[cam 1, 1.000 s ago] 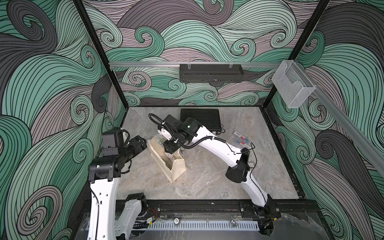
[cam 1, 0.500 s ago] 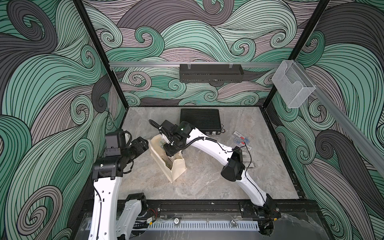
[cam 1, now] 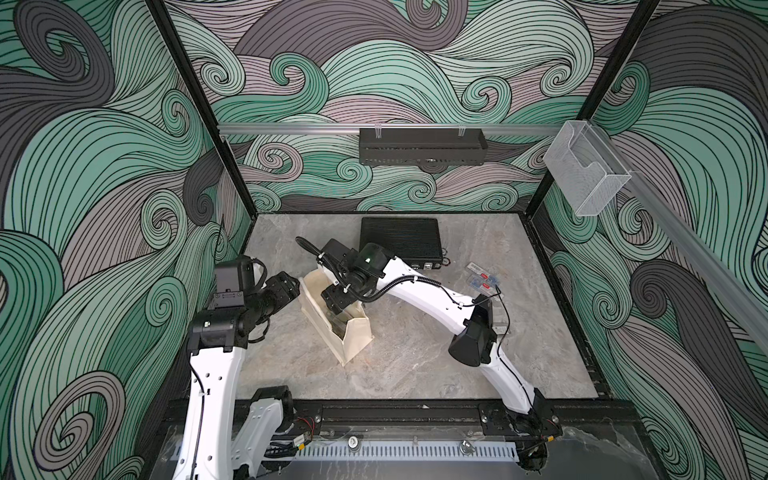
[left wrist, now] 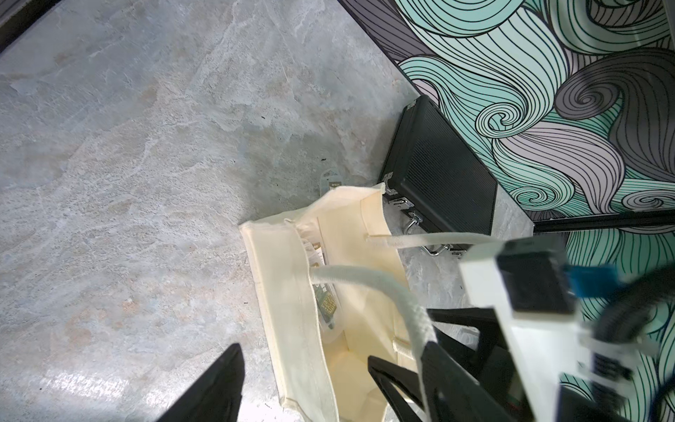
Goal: Put the compass set into the canvas bag
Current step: Place the compass set in the canvas bag, then adjust the canvas bag at the center of the board.
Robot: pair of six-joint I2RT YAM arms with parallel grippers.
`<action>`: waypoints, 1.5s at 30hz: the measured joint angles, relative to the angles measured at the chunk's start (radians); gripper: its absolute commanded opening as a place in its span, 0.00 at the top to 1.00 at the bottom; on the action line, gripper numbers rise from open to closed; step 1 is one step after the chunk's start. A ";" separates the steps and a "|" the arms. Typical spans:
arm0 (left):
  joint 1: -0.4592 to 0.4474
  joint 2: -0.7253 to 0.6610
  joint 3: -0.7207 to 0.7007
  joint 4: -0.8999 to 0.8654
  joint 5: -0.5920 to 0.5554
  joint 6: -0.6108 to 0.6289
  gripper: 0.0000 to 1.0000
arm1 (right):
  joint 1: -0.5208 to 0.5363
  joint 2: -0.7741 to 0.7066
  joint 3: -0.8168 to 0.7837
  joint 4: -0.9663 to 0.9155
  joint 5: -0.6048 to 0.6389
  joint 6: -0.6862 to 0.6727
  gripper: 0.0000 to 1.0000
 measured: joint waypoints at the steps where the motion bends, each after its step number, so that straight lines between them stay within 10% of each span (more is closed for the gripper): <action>1: -0.005 0.006 0.001 -0.002 0.000 -0.002 0.23 | 0.002 -0.023 -0.002 0.004 0.008 -0.006 0.25; 15: -0.169 0.119 0.051 -0.093 -0.082 -0.051 0.26 | -0.004 -0.439 -0.374 0.267 0.143 -0.048 0.23; 37: -0.328 0.180 0.186 -0.163 -0.286 -0.142 0.39 | -0.154 -0.590 -0.675 0.379 0.178 -0.034 0.23; 45: -0.334 0.232 0.129 -0.087 -0.265 -0.106 0.74 | -0.243 -0.587 -0.713 0.373 0.098 0.055 0.23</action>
